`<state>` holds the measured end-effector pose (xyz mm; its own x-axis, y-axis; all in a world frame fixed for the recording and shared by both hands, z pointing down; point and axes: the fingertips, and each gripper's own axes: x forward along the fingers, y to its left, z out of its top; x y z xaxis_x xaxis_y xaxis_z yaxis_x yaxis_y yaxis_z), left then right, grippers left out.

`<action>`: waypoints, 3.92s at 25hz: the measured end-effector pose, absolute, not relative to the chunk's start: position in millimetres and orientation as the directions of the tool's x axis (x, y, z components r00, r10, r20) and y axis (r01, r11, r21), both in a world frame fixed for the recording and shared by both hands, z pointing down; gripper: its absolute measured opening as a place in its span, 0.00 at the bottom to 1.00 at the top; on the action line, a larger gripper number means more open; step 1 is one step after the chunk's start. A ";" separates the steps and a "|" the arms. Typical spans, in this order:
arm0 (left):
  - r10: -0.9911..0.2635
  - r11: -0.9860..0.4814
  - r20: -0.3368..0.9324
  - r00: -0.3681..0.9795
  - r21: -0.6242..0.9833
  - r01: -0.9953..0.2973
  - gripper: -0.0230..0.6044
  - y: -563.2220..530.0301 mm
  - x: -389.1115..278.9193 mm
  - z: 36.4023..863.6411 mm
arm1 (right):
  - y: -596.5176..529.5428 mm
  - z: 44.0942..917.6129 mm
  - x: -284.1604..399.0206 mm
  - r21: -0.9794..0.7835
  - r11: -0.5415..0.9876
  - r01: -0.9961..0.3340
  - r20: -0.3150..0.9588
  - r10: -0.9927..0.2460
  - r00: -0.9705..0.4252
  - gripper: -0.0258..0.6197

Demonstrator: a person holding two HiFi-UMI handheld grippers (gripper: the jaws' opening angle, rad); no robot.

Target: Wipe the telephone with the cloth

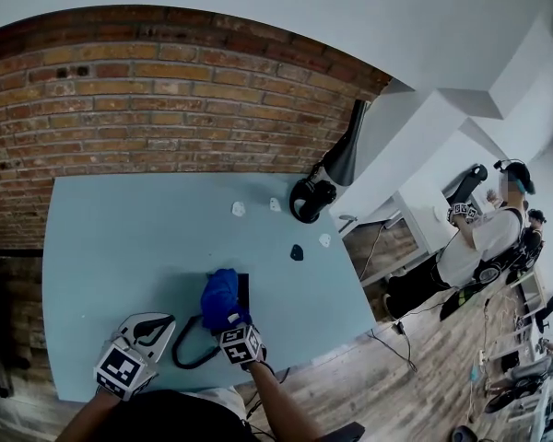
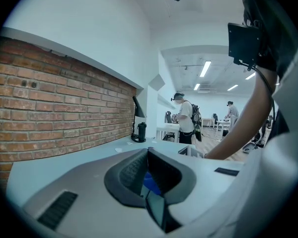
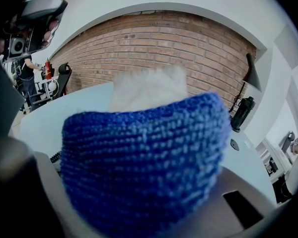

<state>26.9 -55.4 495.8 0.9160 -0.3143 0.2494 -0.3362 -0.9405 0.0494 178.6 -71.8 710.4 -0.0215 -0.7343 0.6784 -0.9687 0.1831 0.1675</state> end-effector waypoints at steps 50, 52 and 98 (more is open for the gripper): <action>-0.377 -0.907 0.301 0.876 0.072 -0.415 0.02 -72.4 13.6 497.7 | -170.3 566.7 275.0 0.703 0.123 -0.701 0.479 -0.810 0.338 0.18; -0.392 -0.898 0.306 0.867 0.078 -0.433 0.02 -75.3 7.1 499.5 | -168.4 563.3 286.3 0.857 0.129 -0.500 0.386 -0.802 0.455 0.18; -0.346 -0.913 0.336 0.876 0.096 -0.397 0.02 -66.0 17.3 515.3 | -108.2 691.0 216.2 0.791 0.532 -0.302 0.612 -0.683 0.399 0.13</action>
